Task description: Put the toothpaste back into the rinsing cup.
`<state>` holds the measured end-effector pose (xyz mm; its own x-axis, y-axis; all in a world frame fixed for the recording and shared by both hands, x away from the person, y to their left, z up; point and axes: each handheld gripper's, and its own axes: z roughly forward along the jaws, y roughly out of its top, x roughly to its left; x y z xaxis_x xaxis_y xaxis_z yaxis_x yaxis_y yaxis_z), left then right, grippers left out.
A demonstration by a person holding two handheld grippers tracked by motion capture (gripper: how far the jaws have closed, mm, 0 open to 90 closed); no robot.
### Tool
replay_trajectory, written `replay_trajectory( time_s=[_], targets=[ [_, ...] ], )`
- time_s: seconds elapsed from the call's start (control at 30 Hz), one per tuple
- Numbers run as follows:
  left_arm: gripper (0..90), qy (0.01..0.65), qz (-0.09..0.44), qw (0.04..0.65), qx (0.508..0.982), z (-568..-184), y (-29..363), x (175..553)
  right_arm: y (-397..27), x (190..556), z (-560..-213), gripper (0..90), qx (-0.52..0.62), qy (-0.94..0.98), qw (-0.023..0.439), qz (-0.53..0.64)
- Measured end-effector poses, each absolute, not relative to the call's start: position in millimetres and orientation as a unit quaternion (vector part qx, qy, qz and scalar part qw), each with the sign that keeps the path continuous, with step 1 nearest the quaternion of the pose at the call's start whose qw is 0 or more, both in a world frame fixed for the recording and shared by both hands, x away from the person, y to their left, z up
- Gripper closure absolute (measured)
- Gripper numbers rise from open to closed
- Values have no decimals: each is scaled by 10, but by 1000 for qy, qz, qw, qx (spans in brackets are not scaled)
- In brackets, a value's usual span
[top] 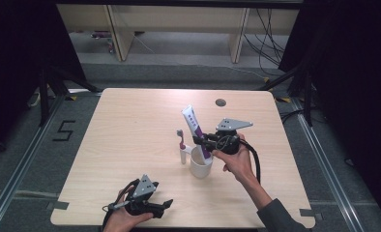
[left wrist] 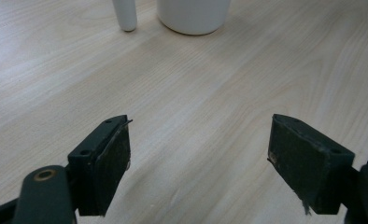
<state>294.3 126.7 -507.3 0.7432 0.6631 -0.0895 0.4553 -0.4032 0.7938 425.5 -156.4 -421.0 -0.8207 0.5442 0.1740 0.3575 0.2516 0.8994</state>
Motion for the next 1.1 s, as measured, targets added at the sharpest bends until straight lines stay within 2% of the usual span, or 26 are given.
replay_trajectory(
  time_s=[0.03, 0.1, 0.17, 0.2, 0.3, 0.4, 0.5, 0.63, 0.7, 0.73, 0.93, 0.97, 1.0, 1.07, 1.1],
  targets=[
    [207, 342, 117, 439, 823, -5079, 1254, 2933, -1566, 4267, -4223, 766, 275, 789, 99, 540],
    [207, 334, 123, 425, 832, -5068, 1277, 2949, -1542, 4252, -4251, 766, 278, 789, 85, 541],
    [207, 334, 122, 425, 832, -5066, 1278, 2950, -1542, 4254, -4264, 765, 276, 790, 93, 539],
    [207, 339, 116, 437, 825, -5075, 1262, 2938, -1525, 4246, -4296, 765, 280, 790, 80, 539],
    [207, 337, 117, 434, 827, -5071, 1267, 2946, -1520, 4250, -4325, 765, 272, 798, 90, 530],
    [207, 337, 118, 436, 826, -5073, 1267, 2940, -1491, 4236, -4358, 764, 275, 799, 80, 529],
    [207, 334, 118, 432, 829, -5067, 1274, 2947, -1487, 4248, -4376, 763, 259, 805, 103, 525],
    [207, 334, 118, 432, 830, -5066, 1274, 2946, -1476, 4224, -4397, 762, 269, 810, 88, 514],
    [207, 334, 118, 433, 829, -5066, 1274, 2944, -1470, 4235, -4426, 761, 263, 807, 96, 520],
    [207, 338, 118, 438, 825, -5073, 1264, 2938, -1470, 4229, -4429, 761, 266, 807, 82, 521],
    [207, 337, 117, 437, 826, -5072, 1263, 2936, -1485, 4220, -4424, 760, 253, 812, 97, 516],
    [207, 338, 117, 437, 825, -5072, 1262, 2939, -1473, 4191, -4421, 760, 263, 812, 85, 514],
    [207, 339, 118, 437, 825, -5071, 1262, 2942, -1484, 4212, -4423, 760, 246, 814, 112, 515],
    [207, 337, 118, 437, 825, -5072, 1262, 2937, -1477, 4183, -4426, 760, 255, 814, 95, 514],
    [207, 337, 117, 436, 826, -5072, 1262, 2934, -1491, 4190, -4419, 760, 247, 817, 107, 510]
  ],
)
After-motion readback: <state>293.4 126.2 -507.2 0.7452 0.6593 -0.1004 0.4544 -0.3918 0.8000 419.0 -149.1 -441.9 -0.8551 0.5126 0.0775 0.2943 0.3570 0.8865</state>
